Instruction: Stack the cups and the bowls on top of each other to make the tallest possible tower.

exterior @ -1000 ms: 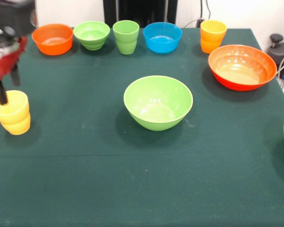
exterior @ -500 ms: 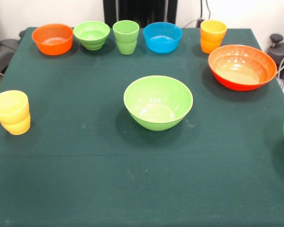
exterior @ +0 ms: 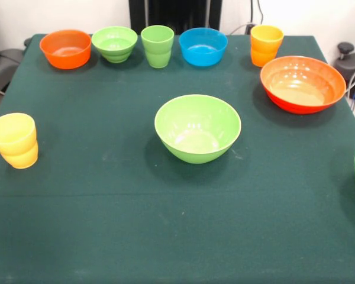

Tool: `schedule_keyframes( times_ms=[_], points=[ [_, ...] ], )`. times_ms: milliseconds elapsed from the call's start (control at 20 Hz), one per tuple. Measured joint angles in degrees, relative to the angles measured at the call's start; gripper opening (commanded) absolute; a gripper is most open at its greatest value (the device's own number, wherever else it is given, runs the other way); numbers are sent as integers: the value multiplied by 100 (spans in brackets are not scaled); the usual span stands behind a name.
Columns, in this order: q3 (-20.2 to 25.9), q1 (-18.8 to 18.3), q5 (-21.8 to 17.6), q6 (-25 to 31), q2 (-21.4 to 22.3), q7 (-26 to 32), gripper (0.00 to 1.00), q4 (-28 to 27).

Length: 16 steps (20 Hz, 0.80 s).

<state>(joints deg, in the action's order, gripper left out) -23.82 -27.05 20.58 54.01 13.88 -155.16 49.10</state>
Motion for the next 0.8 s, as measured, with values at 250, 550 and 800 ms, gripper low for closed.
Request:
schedule_keyframes(
  times_ms=[250,550,800],
  points=[
    [0,1,-64,0,-283,0,100,-254],
    [0,0,-85,-1,-631,0,100,-587],
    [0,1,-89,0,-841,0,100,-785]
  ],
)
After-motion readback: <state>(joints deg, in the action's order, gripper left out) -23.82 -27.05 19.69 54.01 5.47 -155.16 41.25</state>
